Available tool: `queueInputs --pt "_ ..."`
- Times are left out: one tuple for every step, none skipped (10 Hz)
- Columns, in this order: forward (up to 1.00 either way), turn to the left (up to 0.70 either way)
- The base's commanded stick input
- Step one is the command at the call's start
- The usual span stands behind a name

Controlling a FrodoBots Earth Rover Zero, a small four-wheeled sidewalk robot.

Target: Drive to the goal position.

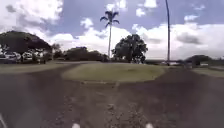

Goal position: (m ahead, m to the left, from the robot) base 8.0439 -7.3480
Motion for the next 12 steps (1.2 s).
queueInputs --pt "0.0 -0.7" --pt "0.0 -0.7" --pt "0.0 -0.7" --pt "0.0 -0.7" --pt "0.0 -0.7" --pt "0.0 -0.7" --pt "0.0 -0.7" --pt "0.0 -0.7" --pt "0.0 -0.7" --pt "0.0 -0.7" --pt "0.0 -0.7" --pt "0.0 -0.7"
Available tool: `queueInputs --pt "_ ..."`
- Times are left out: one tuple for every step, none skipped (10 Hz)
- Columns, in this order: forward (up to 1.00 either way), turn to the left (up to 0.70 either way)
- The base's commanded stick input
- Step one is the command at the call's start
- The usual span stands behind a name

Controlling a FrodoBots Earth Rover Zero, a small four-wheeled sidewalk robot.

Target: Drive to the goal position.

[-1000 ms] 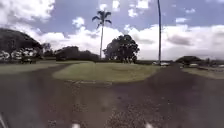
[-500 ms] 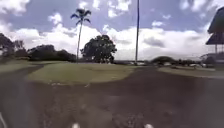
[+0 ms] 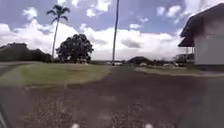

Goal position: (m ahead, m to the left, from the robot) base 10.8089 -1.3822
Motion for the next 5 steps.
queueInputs --pt "0.0 -0.7" --pt "0.0 -0.7" --pt "0.0 -0.7" --pt "0.0 -0.7" --pt "0.0 -0.7"
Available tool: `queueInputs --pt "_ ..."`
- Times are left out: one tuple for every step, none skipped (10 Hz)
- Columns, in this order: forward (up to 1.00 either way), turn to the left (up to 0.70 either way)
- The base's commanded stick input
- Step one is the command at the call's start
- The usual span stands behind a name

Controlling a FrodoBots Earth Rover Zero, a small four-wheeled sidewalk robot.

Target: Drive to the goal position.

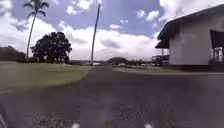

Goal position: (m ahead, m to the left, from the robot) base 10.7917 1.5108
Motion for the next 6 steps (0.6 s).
queueInputs --pt "0.0 -0.7" --pt "0.0 -0.7" --pt "0.0 -0.7" --pt "0.0 -0.7" --pt "0.12 0.0" --pt "0.43 0.0"
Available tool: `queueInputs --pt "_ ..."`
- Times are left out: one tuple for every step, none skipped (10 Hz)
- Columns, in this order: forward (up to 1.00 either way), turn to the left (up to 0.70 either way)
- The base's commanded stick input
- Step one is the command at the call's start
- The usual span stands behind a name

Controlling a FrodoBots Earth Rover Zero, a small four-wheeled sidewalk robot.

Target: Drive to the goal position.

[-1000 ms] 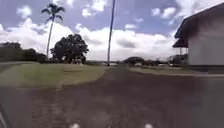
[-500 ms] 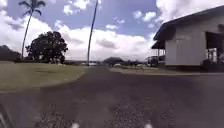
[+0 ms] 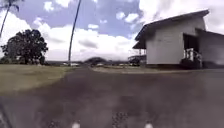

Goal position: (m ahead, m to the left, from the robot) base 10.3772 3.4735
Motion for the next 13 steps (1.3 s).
queueInputs --pt "0.64 0.0" --pt "0.7 0.0" --pt "0.7 0.0" --pt "0.7 0.0" --pt "0.7 0.0" --pt "0.7 0.0" --pt "0.7 0.0" --pt "0.7 0.0" --pt "0.7 0.0" --pt "0.7 0.0" --pt "0.7 0.0" --pt "0.7 0.0" --pt "0.7 0.0"
